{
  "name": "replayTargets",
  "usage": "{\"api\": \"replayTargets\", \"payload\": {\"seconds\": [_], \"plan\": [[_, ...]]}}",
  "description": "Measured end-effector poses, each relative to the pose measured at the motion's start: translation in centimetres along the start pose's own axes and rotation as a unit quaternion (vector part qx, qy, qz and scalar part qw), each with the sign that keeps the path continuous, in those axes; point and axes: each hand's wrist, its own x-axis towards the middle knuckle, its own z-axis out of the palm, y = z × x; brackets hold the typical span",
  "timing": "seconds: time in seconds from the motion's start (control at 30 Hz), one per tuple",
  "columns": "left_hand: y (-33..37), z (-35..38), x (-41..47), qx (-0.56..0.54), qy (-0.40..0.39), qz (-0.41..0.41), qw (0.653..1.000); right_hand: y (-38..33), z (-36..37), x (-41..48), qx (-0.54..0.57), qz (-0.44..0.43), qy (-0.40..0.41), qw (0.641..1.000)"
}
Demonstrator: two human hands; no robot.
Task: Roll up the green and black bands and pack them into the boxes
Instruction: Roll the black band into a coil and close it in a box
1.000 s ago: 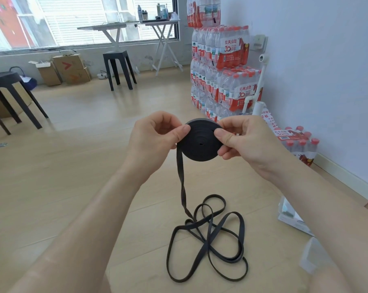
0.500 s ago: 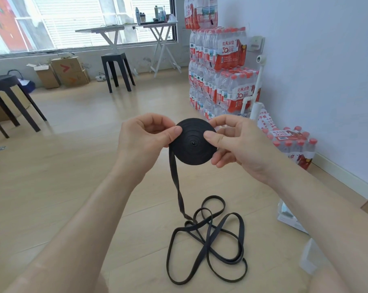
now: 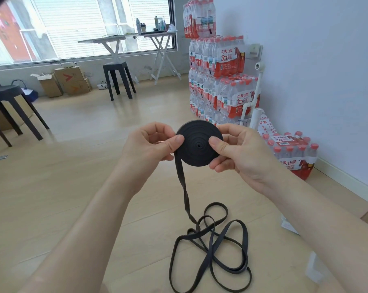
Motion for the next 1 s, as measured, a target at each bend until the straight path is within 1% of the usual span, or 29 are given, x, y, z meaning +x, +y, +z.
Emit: {"api": "replayTargets", "payload": {"seconds": [0.07,0.13,0.23,0.3,0.37,0.43,0.5,0.57,0.6,0.67,0.7,0.73,0.83,0.9,0.97,1.0], "plan": [[0.3,-0.2,-0.1,0.010,-0.028,-0.004,1.000,0.1,0.1,0.0,0.018,0.005,0.007,1.000],[0.6,-0.5,-0.3,0.054,-0.040,0.011,0.998,0.4,0.3,-0.1,0.038,0.013,0.009,0.999],[1.0,-0.7,-0.5,0.130,-0.029,0.035,0.991,0.8,0.7,-0.3,0.066,0.041,-0.002,0.997],[1.1,-0.7,-0.5,0.174,-0.014,0.044,0.984,0.6,0.7,-0.3,0.061,0.066,-0.021,0.996],[1.0,-0.9,-0.6,0.220,0.004,0.059,0.974,0.1,0.2,-0.3,-0.009,0.090,-0.061,0.994],[0.9,-0.8,-0.8,0.276,0.004,0.079,0.958,-0.7,-0.3,-0.5,-0.145,0.103,-0.095,0.979],[0.9,-0.4,-1.1,0.334,-0.013,0.100,0.937,-1.3,-0.7,-0.6,-0.258,0.083,-0.092,0.958],[1.0,-0.1,-1.4,0.377,-0.036,0.113,0.919,-1.8,-0.5,-1.0,-0.331,0.031,-0.080,0.940],[1.1,0.0,-1.5,0.396,-0.047,0.119,0.909,-1.8,-0.2,-1.1,-0.388,-0.007,-0.079,0.918],[1.3,0.3,-1.5,0.442,-0.069,0.135,0.884,-1.3,0.4,-1.3,-0.524,-0.077,-0.064,0.846],[1.3,0.4,-1.5,0.462,-0.078,0.142,0.872,-1.0,0.8,-1.3,-0.565,-0.105,-0.051,0.817],[1.4,0.5,-1.5,0.474,-0.084,0.148,0.864,-0.9,1.0,-1.3,-0.574,-0.126,-0.040,0.808],[1.3,0.8,-1.6,0.490,-0.093,0.174,0.849,-0.7,1.5,-1.4,-0.547,-0.164,-0.041,0.820],[1.2,0.9,-1.6,0.495,-0.098,0.185,0.844,-0.7,1.7,-1.3,-0.564,-0.173,-0.039,0.807],[1.0,1.0,-1.5,0.487,-0.090,0.188,0.848,-0.6,1.8,-1.2,-0.588,-0.180,-0.026,0.788],[0.9,1.1,-1.5,0.477,-0.081,0.184,0.856,-0.5,1.8,-1.2,-0.592,-0.181,-0.020,0.785]]}}
